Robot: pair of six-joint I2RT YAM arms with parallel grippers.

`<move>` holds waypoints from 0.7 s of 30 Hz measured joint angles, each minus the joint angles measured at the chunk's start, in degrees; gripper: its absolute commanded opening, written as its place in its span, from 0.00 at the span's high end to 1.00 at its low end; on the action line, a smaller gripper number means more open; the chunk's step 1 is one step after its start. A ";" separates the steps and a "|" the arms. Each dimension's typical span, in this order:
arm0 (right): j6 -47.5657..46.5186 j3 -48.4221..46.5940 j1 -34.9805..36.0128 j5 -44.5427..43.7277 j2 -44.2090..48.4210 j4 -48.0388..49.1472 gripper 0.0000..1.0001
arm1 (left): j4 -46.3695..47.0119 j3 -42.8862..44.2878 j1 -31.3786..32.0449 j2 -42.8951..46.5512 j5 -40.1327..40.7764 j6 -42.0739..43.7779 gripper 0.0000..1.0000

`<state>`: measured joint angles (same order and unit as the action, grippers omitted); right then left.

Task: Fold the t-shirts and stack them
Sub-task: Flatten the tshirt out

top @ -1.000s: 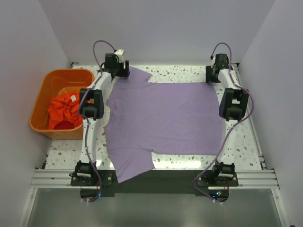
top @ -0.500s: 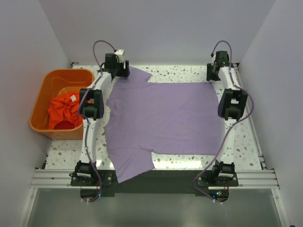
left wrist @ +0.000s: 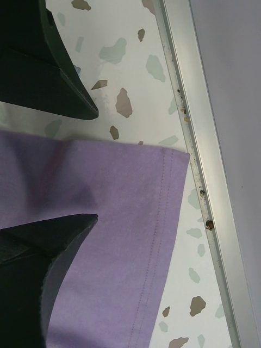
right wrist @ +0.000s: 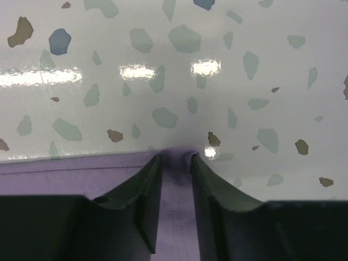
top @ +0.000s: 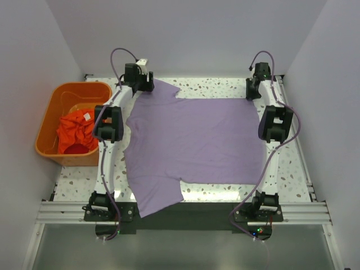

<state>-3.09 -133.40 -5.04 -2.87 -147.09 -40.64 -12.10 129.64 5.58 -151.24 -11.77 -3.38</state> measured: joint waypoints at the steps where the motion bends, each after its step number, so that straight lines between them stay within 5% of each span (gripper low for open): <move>1: 0.11 0.00 0.04 0.44 -0.04 0.00 0.77 | 0.00 0.00 0.00 0.00 0.00 0.00 0.25; 5: -0.11 0.00 0.17 1.49 -0.07 -0.04 0.99 | 0.00 0.00 0.00 0.00 0.04 0.02 0.24; 17: -0.81 1.70 0.13 2.78 0.59 1.44 1.00 | 0.28 0.61 0.00 -0.79 1.03 0.63 0.27; 21: -1.03 2.78 0.09 3.02 1.07 2.51 1.00 | 0.79 1.99 0.00 -1.92 0.26 0.87 0.36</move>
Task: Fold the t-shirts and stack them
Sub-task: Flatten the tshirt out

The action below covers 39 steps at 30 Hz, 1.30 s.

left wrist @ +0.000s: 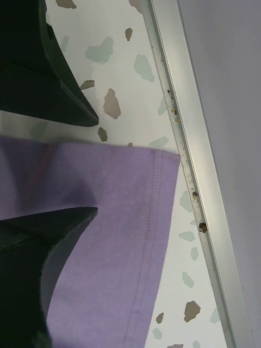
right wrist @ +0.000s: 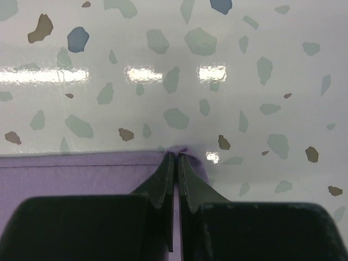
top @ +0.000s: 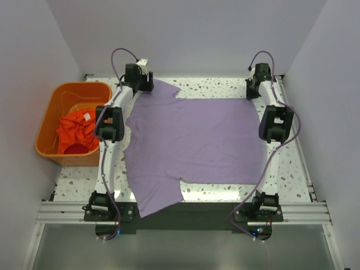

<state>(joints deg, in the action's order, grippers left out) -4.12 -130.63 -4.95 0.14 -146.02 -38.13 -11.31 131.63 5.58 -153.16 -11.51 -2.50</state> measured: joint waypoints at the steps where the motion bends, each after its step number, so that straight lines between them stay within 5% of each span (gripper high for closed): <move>1: 0.00 0.11 0.00 0.02 0.04 0.13 1.00 | 0.17 0.35 0.00 -0.33 -0.42 -0.13 0.40; 12: -0.42 2.25 -0.04 1.16 1.07 2.43 1.00 | 4.26 -0.07 -0.13 -0.85 -5.38 -2.73 1.00; 39: -2.40 17.03 -1.51 6.10 15.98 10.05 1.00 | 22.91 -28.39 -4.00 22.23 -21.92 -2.62 1.00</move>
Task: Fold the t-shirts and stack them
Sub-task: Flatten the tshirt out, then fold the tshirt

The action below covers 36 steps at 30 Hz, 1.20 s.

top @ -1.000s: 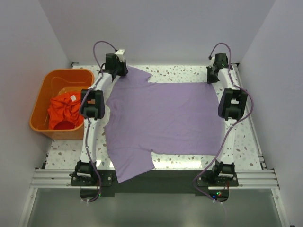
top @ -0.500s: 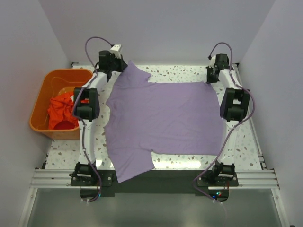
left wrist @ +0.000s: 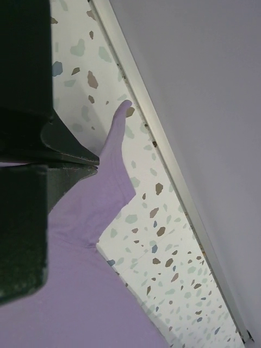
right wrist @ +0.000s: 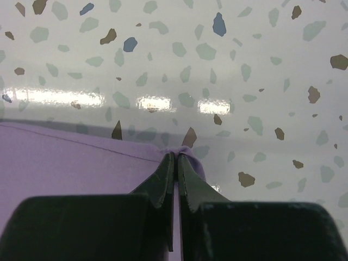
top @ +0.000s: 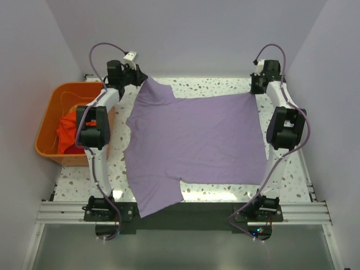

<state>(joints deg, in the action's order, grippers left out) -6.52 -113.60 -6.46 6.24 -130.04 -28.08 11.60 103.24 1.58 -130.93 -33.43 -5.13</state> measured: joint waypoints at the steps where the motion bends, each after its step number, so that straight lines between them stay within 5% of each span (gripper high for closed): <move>1: -0.09 0.37 -0.09 0.20 0.33 0.07 1.00 | 0.20 -1.14 -0.15 0.74 -0.48 0.02 1.00; 22: -3.76 9.92 -3.32 7.32 8.68 0.20 1.00 | 1.31 -25.73 -1.16 25.90 -13.05 6.08 1.00; 36: -10.88 18.73 -7.04 11.93 13.68 -1.79 1.00 | -12.33 -39.67 -2.69 44.52 -15.72 17.84 1.00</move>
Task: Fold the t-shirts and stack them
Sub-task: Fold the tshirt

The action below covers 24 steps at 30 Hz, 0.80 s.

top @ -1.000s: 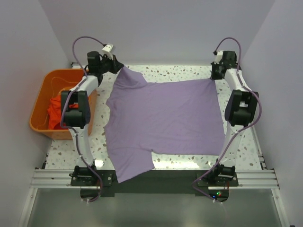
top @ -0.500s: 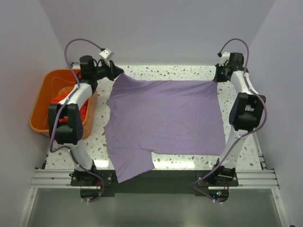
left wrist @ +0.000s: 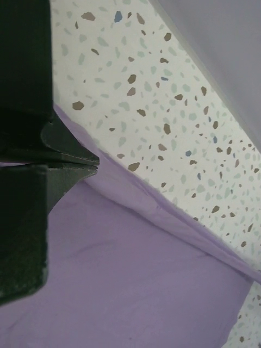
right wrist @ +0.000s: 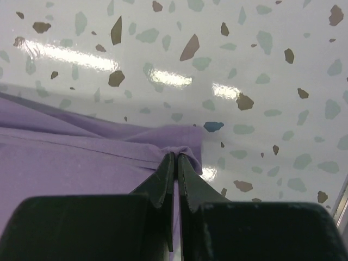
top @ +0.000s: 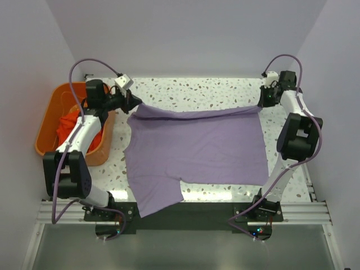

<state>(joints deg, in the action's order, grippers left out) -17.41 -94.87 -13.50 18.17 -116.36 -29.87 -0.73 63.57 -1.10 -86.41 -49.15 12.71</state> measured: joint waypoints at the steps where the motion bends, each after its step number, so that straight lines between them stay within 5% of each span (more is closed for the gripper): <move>1: -0.68 0.63 -0.09 0.35 0.17 -0.09 1.00 | -0.96 -0.83 0.00 0.63 0.02 1.01 1.00; 16: -8.87 6.32 -0.17 2.38 0.28 -4.92 1.00 | -10.25 -8.87 -0.02 -1.18 4.70 10.47 1.00; 24: -9.35 4.46 -0.17 3.19 0.68 -6.86 1.00 | -12.41 0.98 -0.55 -4.09 5.81 11.56 1.00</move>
<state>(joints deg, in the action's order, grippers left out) -26.76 -90.41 -13.67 21.37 -115.68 -36.73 -13.15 64.55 -1.65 -90.50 -43.33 24.27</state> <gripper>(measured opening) 0.019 0.016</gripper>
